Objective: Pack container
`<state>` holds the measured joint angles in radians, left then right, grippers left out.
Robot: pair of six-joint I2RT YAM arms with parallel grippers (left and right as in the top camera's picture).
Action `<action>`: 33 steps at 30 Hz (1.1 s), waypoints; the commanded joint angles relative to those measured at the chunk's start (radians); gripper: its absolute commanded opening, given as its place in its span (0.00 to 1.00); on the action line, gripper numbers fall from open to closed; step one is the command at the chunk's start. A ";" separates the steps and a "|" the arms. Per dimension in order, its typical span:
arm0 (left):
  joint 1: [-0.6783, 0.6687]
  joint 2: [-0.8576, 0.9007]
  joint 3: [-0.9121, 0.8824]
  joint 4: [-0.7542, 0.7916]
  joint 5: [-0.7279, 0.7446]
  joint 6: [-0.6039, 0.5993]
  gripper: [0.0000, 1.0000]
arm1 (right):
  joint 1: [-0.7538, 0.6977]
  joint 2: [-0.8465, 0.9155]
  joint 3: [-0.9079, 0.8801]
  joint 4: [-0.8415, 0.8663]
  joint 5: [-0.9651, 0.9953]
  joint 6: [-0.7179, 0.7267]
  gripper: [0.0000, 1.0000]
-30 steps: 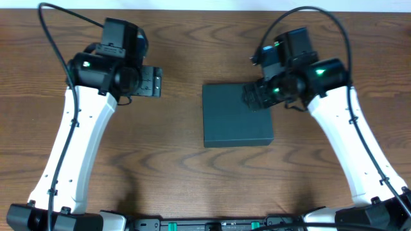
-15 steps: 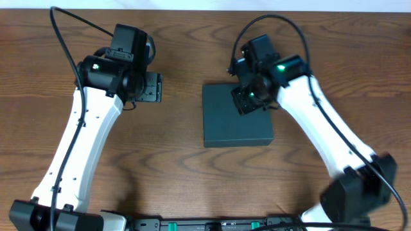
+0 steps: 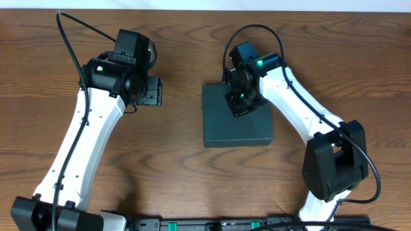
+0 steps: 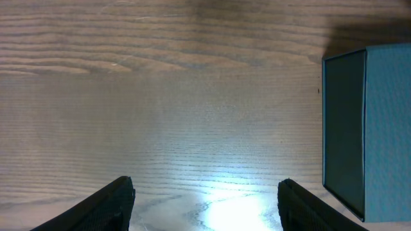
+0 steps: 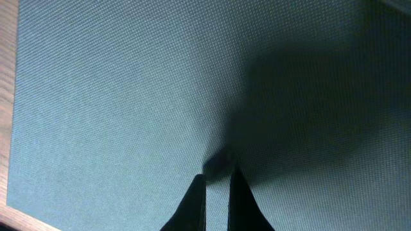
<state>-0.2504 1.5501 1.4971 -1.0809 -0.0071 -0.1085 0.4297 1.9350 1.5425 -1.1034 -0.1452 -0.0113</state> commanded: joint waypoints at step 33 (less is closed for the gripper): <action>0.237 0.017 -0.006 0.156 0.041 0.058 0.99 | -0.496 0.051 0.271 0.135 -0.027 -0.074 0.99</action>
<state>-0.0631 1.5513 1.4971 -0.9295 0.0086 -0.0986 -0.0196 1.9892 1.8019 -0.9688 -0.1799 -0.0490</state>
